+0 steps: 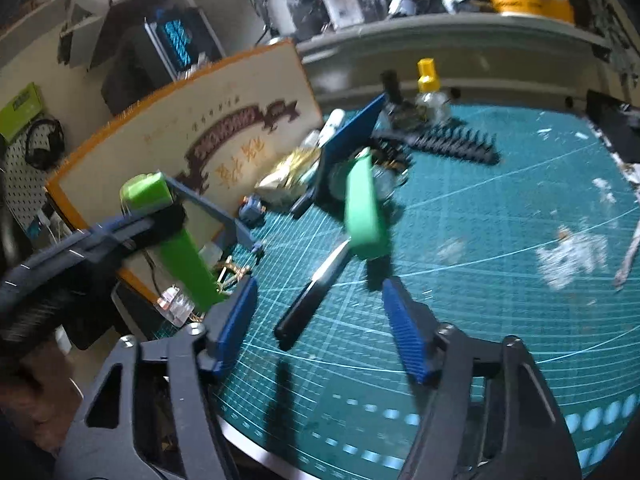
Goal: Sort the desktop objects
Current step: 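Grasp the black-bristled brush by its handle with the right gripper and lift it, then carry the green block and the brush toward the cardboard box with both grippers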
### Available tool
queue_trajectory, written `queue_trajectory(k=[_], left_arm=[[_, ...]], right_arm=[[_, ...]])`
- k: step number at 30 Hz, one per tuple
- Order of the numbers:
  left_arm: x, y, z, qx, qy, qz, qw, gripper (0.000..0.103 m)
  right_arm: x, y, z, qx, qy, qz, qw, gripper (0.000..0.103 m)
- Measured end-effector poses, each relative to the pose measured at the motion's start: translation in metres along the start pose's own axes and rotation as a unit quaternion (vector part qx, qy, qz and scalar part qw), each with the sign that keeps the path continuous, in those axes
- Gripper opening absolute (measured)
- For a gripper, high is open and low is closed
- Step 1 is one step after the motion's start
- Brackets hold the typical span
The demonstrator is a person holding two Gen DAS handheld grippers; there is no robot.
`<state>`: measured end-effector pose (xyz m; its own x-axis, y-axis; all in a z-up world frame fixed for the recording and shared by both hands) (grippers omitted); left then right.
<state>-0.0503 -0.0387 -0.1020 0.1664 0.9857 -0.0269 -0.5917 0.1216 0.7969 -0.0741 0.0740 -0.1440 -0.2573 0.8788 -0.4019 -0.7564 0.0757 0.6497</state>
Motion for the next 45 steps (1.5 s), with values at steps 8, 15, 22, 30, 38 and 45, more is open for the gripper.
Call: queue_trajectory(k=[8,15,22,30,38,45], left_arm=[[-0.005,-0.001,0.017,0.031,0.0,-0.003,0.9995,0.025],[-0.008,-0.003,0.017,0.029,-0.007,0.004,0.9995,0.025],[0.0,-0.005,0.014,0.026,-0.021,0.002,0.9995,0.025],[0.022,0.003,0.01,0.029,-0.038,-0.008,0.9988,0.025],[0.038,0.015,0.007,0.042,-0.055,-0.006,0.9976,0.025],[0.05,0.044,0.015,0.08,-0.033,-0.011,0.9962,0.025]], right_arm=[[-0.019,-0.008,-0.025,0.017,-0.062,0.04,0.997,0.037],[-0.005,-0.008,-0.016,0.011,-0.102,0.054,0.993,0.011],[0.043,-0.013,0.029,0.004,-0.085,0.017,0.996,0.011],[0.09,0.006,0.087,0.042,-0.094,-0.024,0.994,0.011],[0.094,0.042,0.132,0.09,-0.101,-0.011,0.991,0.011],[0.078,0.07,0.156,0.134,-0.094,0.006,0.987,0.011]])
Point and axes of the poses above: each gripper's, at about its wrist camera, not at the fingertips, and z roughly against the way its jaws point, x to its right, y to its top, the point moved 4 cm from there along -z, roughly the way its jaws point, and after that the axes turned 8 degrees about -z, right-handed, at the moved point
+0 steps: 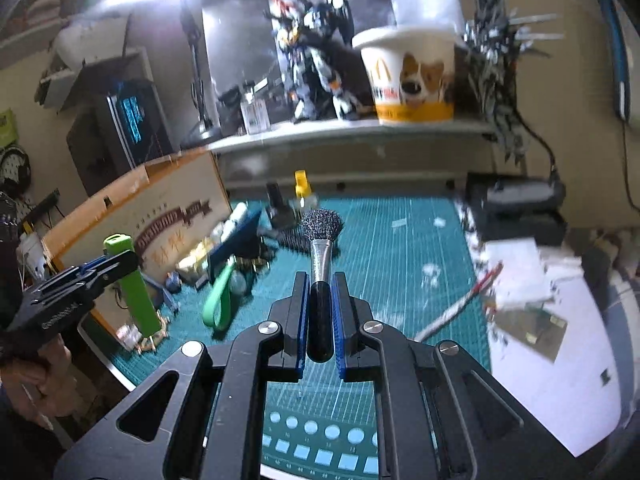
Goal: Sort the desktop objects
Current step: 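Carry the green block and the brush toward the cardboard box with both grippers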
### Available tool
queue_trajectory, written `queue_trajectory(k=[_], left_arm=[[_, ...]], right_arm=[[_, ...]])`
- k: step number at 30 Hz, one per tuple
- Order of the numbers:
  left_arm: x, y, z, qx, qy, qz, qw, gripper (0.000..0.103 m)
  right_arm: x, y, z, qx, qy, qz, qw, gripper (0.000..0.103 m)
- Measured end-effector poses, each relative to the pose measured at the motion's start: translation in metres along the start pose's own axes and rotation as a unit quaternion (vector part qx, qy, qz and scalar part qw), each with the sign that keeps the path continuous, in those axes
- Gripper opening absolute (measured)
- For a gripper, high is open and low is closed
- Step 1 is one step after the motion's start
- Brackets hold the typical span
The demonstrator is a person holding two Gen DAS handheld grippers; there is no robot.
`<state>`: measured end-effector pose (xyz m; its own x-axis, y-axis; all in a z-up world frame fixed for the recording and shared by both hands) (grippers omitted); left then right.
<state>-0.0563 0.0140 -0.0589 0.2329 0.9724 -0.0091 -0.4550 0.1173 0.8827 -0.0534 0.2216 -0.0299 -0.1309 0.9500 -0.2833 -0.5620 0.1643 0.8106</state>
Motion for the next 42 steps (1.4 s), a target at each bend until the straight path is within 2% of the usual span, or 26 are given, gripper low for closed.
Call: queue_trajectory(k=[6,12,15,20,27,33,42], left_arm=[[0.011,0.035,0.016,0.049,0.002,-0.018,0.9986,0.025],[0.016,0.057,0.034,0.091,0.007,-0.037,0.9952,0.025],[0.019,0.053,0.037,0.101,0.005,-0.047,0.9937,0.025],[0.016,0.043,0.035,0.108,0.001,-0.044,0.9932,0.025],[0.01,0.042,0.032,0.095,-0.011,-0.043,0.9944,0.025],[0.012,0.04,0.038,0.105,-0.016,-0.047,0.9932,0.025],[0.017,0.04,0.037,0.102,0.005,-0.063,0.9928,0.025]], right_arm=[[-0.017,0.027,0.02,0.041,0.009,0.02,0.999,0.011],[-0.029,0.048,0.049,0.084,0.011,0.038,0.996,0.011],[-0.031,0.049,0.06,0.099,0.012,0.039,0.994,0.011],[-0.034,0.046,0.06,0.095,0.007,0.044,0.994,0.011],[-0.036,0.038,0.06,0.088,0.0,0.045,0.995,0.011],[-0.029,0.035,0.059,0.085,-0.008,0.043,0.995,0.011],[-0.017,0.032,0.053,0.074,-0.01,0.033,0.997,0.011]])
Point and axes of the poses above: each gripper's, at about its wrist camera, not at the fingertips, and z roughly against the way its jaws point, x to its right, y to its top, the point moved 4 cm from there along -z, roughly the way its jaws point, and after that the axes turned 8 degrees about -z, right-handed, at the moved point
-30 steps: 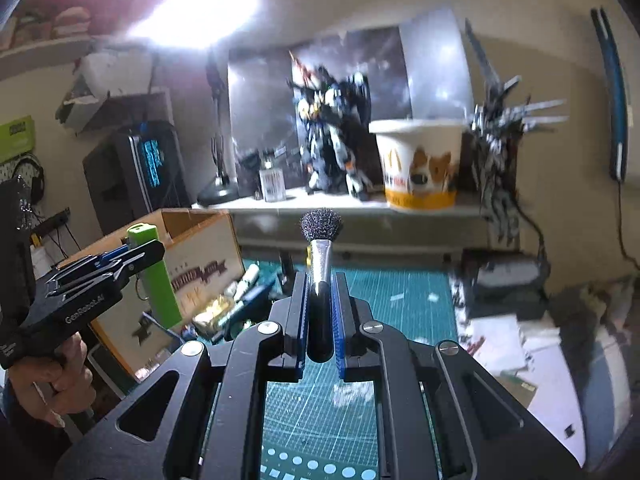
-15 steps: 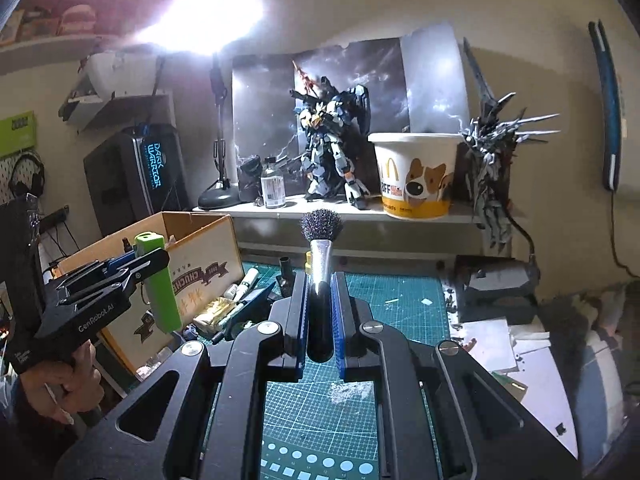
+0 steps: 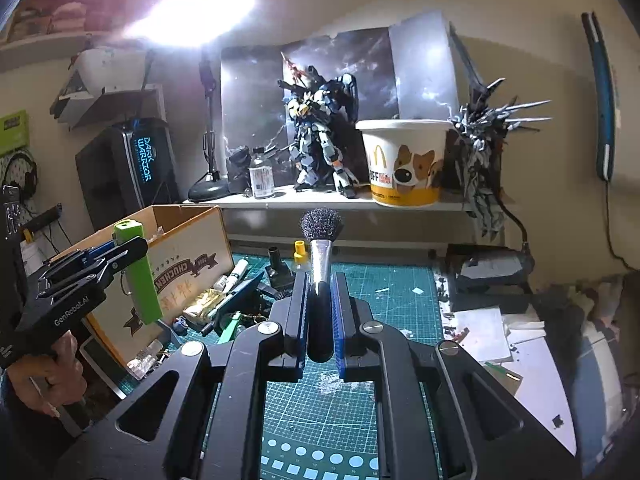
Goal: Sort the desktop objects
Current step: 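Carry the green block and the brush toward the cardboard box with both grippers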
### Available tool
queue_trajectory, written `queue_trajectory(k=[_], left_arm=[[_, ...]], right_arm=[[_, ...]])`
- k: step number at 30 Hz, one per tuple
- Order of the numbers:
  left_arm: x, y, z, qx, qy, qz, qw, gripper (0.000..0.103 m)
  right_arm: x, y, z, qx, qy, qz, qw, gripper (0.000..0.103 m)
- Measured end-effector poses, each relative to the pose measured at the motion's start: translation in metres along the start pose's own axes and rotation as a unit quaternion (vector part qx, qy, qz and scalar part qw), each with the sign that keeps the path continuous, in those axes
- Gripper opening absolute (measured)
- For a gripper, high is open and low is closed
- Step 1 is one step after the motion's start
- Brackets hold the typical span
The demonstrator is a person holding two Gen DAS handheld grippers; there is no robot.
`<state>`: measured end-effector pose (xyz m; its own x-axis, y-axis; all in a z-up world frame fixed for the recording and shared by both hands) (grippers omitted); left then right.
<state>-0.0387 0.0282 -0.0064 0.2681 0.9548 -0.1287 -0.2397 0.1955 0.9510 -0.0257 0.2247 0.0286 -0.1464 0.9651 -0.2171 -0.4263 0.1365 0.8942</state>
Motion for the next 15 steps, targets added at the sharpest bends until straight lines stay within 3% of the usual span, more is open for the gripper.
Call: queue_trajectory(k=[15], left_arm=[[-0.0098,-0.005,-0.0066,-0.013,0.002,0.007,0.9999,0.025]], right_arm=[[0.0028,-0.0002,-0.0045,-0.008,-0.005,-0.006,1.0,0.011]])
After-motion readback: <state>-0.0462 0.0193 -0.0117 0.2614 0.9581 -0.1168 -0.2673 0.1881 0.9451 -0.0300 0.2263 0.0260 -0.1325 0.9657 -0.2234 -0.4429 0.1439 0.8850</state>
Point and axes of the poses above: each gripper's, at about its wrist camera, not at the fingertips, and z roughly against the way its jaws point, x to its right, y to its top, the point moved 4 cm from there along -z, roughly the way its jaws point, and after that the axes turned 8 degrees about -z, right-handed, at the moved point
